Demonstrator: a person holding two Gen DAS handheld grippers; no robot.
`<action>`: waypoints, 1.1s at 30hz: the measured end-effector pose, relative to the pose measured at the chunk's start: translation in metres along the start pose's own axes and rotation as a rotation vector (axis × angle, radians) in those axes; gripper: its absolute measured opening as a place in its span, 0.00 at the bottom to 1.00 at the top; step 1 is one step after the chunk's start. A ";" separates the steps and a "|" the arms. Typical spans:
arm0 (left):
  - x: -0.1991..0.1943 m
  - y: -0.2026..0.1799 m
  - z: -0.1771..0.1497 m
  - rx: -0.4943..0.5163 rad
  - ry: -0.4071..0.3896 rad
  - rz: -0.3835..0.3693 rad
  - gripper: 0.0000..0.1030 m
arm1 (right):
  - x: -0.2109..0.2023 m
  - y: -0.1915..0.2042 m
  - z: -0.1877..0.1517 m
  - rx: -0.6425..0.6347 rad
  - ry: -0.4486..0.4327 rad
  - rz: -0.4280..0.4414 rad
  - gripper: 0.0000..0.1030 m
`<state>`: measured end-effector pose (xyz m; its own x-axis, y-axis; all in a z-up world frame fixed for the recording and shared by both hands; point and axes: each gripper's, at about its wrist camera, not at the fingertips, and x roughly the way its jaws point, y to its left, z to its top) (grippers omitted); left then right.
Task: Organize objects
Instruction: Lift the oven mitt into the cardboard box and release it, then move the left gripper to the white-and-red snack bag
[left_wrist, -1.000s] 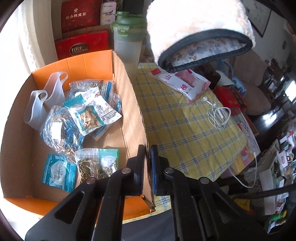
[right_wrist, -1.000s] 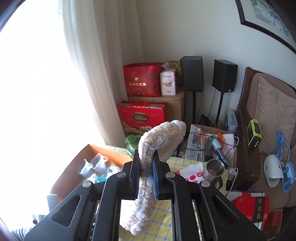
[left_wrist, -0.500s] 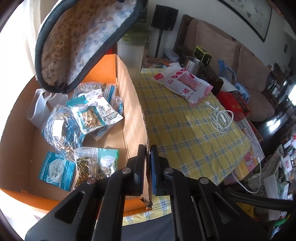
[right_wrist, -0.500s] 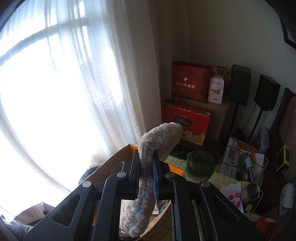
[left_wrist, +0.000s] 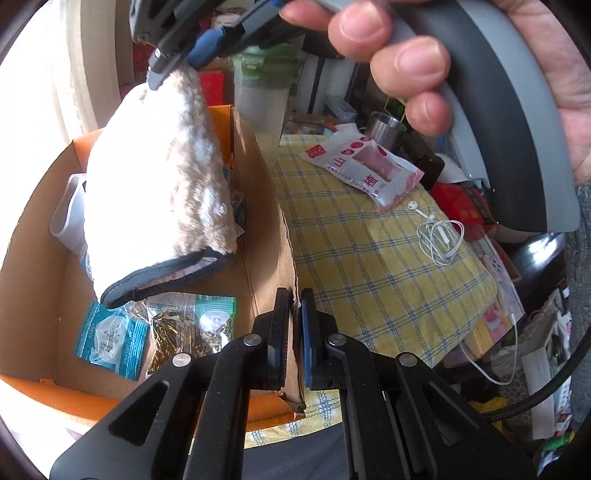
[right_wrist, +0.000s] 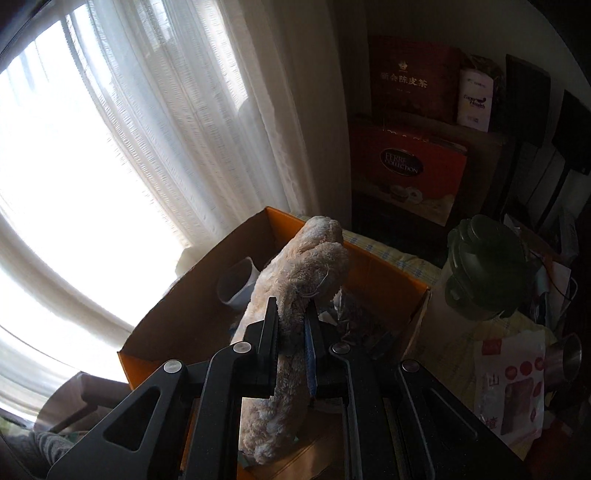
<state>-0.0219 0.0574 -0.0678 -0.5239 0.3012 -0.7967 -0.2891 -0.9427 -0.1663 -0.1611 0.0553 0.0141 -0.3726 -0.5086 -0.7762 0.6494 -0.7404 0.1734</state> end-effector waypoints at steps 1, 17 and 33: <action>0.000 0.000 0.000 0.000 0.001 -0.001 0.06 | 0.005 -0.005 -0.003 0.002 0.023 -0.026 0.10; 0.008 -0.001 -0.002 -0.003 0.028 -0.006 0.07 | 0.005 -0.036 -0.037 0.049 0.112 -0.092 0.38; 0.008 0.004 0.000 -0.007 0.045 -0.023 0.07 | -0.113 -0.115 -0.069 0.192 -0.029 -0.332 0.58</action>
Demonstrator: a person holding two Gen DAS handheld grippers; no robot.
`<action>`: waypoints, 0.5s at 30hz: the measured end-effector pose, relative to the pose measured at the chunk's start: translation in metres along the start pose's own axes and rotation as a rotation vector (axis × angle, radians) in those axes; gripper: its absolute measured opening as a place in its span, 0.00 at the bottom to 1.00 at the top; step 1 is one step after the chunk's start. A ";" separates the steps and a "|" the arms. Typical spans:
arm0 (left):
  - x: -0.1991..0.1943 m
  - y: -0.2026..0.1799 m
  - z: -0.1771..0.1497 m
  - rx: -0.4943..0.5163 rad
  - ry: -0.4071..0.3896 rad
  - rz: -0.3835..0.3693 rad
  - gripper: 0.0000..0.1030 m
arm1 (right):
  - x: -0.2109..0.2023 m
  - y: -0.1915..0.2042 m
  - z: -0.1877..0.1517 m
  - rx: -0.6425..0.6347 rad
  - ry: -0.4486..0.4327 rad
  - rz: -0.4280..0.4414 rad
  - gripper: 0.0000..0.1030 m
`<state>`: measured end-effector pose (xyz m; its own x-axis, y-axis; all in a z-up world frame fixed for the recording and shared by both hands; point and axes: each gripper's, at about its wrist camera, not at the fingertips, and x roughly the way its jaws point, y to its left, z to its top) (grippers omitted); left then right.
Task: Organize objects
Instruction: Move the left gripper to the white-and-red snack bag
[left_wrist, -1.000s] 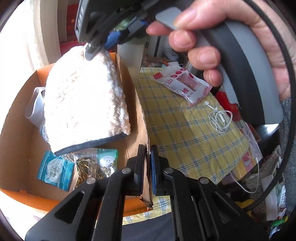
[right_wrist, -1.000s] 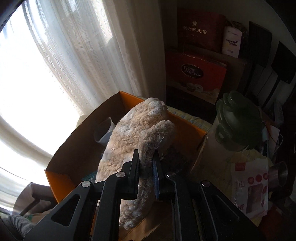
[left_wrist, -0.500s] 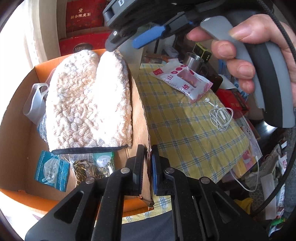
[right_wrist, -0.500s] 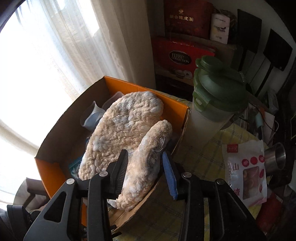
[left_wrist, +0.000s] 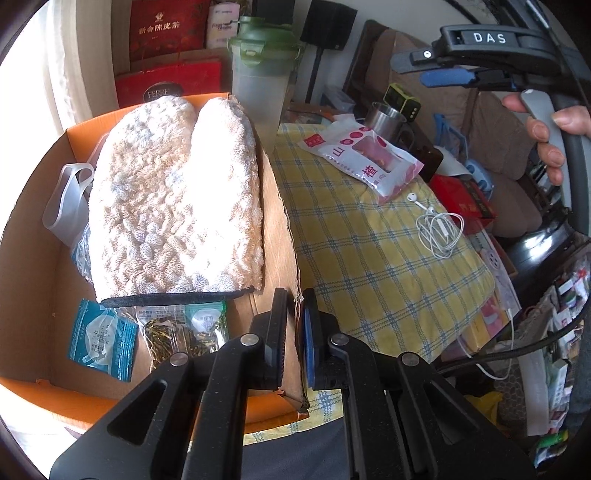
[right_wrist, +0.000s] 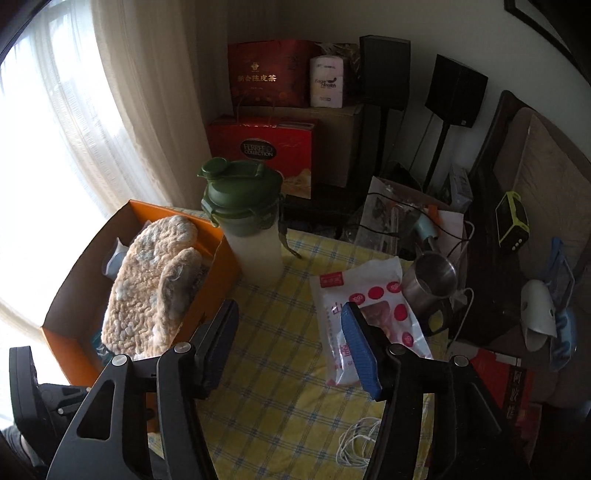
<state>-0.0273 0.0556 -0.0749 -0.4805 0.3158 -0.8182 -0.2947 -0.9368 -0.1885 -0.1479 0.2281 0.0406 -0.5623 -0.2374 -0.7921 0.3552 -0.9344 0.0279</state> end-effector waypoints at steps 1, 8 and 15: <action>0.000 0.000 0.000 -0.002 0.002 -0.002 0.07 | -0.001 -0.009 -0.004 0.018 0.001 -0.007 0.58; 0.000 0.001 0.001 -0.009 0.008 -0.004 0.07 | 0.001 -0.047 -0.023 0.086 0.002 -0.056 0.58; 0.001 -0.001 0.001 -0.003 0.016 0.000 0.07 | 0.030 -0.084 -0.040 0.141 0.048 -0.083 0.68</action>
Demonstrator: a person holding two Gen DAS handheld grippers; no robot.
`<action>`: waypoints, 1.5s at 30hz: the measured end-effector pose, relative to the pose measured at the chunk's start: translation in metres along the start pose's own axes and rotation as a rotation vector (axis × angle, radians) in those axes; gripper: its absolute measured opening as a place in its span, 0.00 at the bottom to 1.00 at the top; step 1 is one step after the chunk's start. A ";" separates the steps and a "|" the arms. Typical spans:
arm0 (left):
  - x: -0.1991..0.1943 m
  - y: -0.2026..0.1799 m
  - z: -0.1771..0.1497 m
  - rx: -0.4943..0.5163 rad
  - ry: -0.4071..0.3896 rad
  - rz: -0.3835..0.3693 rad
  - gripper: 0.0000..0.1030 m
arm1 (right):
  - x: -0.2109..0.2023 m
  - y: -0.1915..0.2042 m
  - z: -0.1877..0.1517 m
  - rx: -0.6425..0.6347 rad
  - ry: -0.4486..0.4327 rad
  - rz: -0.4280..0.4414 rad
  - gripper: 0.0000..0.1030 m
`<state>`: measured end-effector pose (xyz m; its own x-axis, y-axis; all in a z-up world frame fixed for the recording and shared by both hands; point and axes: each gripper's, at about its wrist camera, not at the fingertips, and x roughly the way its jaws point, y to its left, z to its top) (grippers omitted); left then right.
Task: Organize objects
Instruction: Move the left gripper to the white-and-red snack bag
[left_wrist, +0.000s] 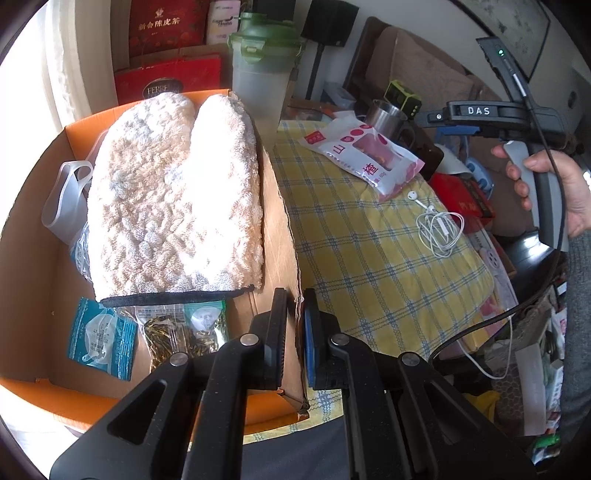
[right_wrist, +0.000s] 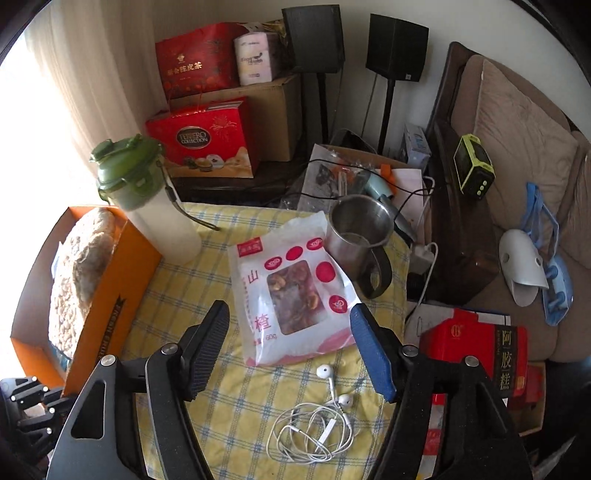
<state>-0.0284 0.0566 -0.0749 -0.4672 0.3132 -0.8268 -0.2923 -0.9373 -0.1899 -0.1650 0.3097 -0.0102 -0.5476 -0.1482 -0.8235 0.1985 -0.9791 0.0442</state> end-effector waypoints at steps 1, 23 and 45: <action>0.000 0.000 0.000 0.000 0.001 0.000 0.08 | 0.006 -0.006 -0.001 0.009 0.010 -0.010 0.68; -0.040 0.008 0.015 -0.072 -0.079 -0.020 0.55 | 0.085 -0.070 -0.012 0.181 0.083 0.010 0.71; 0.054 -0.088 0.153 -0.055 0.078 -0.087 0.65 | 0.074 -0.041 -0.038 0.132 0.087 0.052 0.22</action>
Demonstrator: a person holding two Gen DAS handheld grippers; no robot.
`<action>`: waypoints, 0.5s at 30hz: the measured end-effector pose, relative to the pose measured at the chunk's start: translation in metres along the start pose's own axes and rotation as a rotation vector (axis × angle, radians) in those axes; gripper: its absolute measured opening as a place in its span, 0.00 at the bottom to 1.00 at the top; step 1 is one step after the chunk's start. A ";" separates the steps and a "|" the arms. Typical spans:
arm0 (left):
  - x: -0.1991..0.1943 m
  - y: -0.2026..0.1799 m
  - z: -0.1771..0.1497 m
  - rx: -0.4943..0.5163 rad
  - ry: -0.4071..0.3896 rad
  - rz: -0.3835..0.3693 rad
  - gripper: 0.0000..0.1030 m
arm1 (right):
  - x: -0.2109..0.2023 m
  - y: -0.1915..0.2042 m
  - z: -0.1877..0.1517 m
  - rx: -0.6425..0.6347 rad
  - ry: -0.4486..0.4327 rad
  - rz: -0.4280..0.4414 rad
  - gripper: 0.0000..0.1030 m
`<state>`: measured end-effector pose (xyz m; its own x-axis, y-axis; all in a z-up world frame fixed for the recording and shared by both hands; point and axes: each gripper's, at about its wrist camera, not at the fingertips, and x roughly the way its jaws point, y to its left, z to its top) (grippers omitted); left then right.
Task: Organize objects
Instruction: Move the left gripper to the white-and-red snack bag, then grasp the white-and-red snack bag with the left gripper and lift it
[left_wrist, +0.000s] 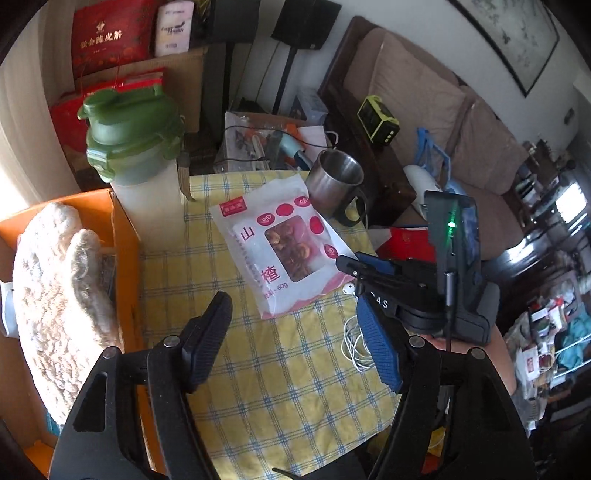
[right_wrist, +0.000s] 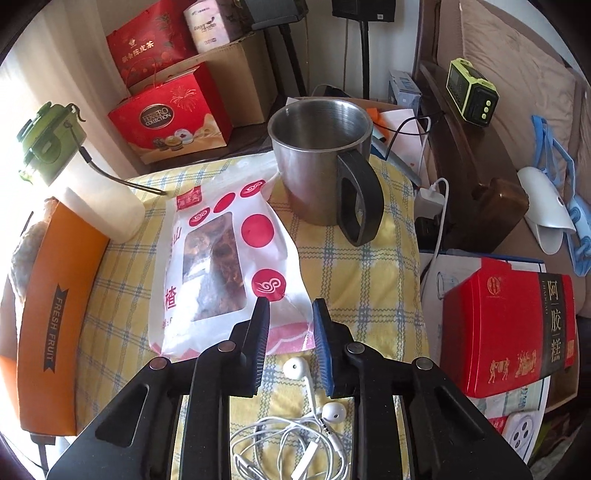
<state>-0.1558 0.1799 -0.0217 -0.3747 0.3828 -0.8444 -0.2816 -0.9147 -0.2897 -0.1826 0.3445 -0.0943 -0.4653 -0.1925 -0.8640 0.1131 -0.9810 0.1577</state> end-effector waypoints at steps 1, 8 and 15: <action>0.010 -0.002 0.002 -0.009 0.023 0.008 0.65 | -0.001 0.001 -0.002 0.003 0.002 0.014 0.21; 0.071 0.001 0.012 -0.088 0.116 0.052 0.65 | -0.009 0.002 -0.005 0.016 0.001 0.030 0.25; 0.109 0.020 0.014 -0.177 0.139 0.078 0.65 | -0.005 -0.006 0.003 0.047 -0.006 0.056 0.39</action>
<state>-0.2143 0.2049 -0.1129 -0.2607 0.3001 -0.9176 -0.0926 -0.9539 -0.2856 -0.1835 0.3517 -0.0901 -0.4644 -0.2469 -0.8505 0.0980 -0.9688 0.2277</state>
